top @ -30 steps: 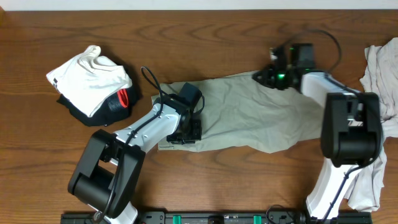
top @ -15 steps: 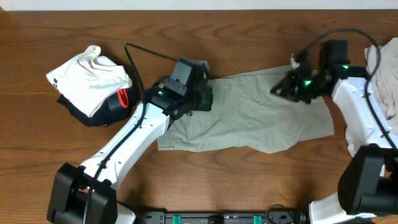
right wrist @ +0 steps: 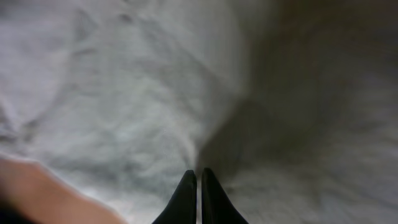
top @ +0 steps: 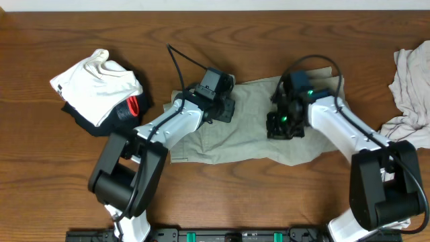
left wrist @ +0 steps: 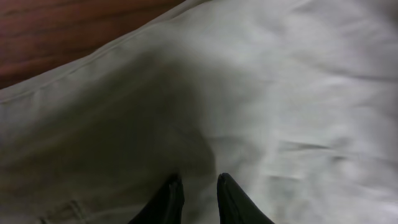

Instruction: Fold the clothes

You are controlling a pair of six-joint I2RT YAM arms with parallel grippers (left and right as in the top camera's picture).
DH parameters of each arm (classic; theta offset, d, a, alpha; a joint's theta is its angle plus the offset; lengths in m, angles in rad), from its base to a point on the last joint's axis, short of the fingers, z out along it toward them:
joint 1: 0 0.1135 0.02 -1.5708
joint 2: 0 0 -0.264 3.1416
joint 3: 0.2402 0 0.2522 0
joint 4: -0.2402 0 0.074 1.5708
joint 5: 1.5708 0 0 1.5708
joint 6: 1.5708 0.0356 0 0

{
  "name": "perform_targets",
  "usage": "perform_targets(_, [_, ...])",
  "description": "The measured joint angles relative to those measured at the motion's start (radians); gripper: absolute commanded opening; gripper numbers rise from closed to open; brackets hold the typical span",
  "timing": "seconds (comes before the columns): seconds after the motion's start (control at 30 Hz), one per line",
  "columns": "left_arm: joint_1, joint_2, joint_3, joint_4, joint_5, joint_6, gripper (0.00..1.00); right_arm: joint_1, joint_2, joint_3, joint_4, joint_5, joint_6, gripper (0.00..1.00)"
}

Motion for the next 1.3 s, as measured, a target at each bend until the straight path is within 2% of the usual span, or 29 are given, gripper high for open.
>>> perform_targets(0.2, [0.022, 0.031, 0.0, -0.027, -0.054, 0.011, 0.22, 0.016, -0.002, -0.122, 0.037, 0.09, 0.093, 0.01])
perform_targets(0.47, [0.109, 0.031, 0.0, -0.057, -0.042, 0.022, 0.22, -0.031, -0.014, -0.128, -0.092, 0.177, 0.197, 0.01])
perform_targets(0.57, [0.149, 0.031, 0.0, -0.057, -0.044, 0.028, 0.22, -0.057, -0.014, -0.129, -0.1, 0.148, 0.145, 0.02])
perform_targets(0.77, [0.185, -0.002, 0.0, -0.079, -0.063, 0.043, 0.3, -0.111, -0.029, -0.128, -0.159, 0.119, 0.056, 0.02])
perform_targets(0.97, [0.189, -0.198, 0.0, -0.174, -0.064, 0.051, 0.31, -0.176, -0.125, -0.104, -0.129, 0.091, -0.009, 0.02])
perform_targets(1.17, [0.165, -0.332, 0.003, -0.34, 0.057, 0.008, 0.3, -0.195, -0.212, -0.068, 0.013, 0.04, -0.055, 0.08])
perform_targets(1.3, [0.088, -0.303, -0.029, -0.328, 0.169, -0.003, 0.3, -0.195, -0.198, -0.067, 0.049, 0.129, -0.005, 0.08])
